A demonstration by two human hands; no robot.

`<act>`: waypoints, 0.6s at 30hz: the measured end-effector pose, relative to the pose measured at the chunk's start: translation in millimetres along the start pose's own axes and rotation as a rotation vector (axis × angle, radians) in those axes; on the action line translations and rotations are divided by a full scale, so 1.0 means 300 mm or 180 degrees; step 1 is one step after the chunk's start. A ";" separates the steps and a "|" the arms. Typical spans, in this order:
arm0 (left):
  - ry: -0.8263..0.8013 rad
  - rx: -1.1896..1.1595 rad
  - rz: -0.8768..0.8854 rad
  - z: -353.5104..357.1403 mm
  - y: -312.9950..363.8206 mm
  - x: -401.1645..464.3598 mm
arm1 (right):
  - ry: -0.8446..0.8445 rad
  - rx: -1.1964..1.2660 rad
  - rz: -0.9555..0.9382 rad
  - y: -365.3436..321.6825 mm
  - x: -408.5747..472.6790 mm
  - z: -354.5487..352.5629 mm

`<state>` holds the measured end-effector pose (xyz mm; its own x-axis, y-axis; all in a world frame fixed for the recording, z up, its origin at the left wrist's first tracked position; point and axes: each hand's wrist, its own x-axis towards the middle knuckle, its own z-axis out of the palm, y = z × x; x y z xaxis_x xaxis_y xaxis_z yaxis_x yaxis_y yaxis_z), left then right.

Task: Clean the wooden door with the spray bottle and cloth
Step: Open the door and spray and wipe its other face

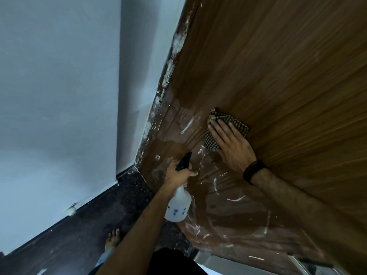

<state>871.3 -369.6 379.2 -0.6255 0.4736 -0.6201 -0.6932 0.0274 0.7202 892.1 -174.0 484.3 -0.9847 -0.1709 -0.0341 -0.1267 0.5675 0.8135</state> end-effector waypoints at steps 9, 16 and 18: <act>0.0425 -0.0135 0.0014 0.060 0.032 0.012 | 0.0141 -0.0207 -0.0060 -0.014 -0.001 0.018; 0.0508 -0.0263 0.0133 0.084 0.018 0.023 | 0.0180 -0.0085 -0.0097 -0.032 0.001 0.041; 0.0470 -0.0167 0.0059 0.082 0.018 0.024 | 0.0154 -0.0108 -0.0127 -0.046 0.002 0.062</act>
<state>871.8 -344.3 386.2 -0.6814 0.3390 -0.6487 -0.6965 -0.0279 0.7170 891.1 -166.9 462.1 -0.9719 -0.2320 -0.0396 -0.1608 0.5319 0.8314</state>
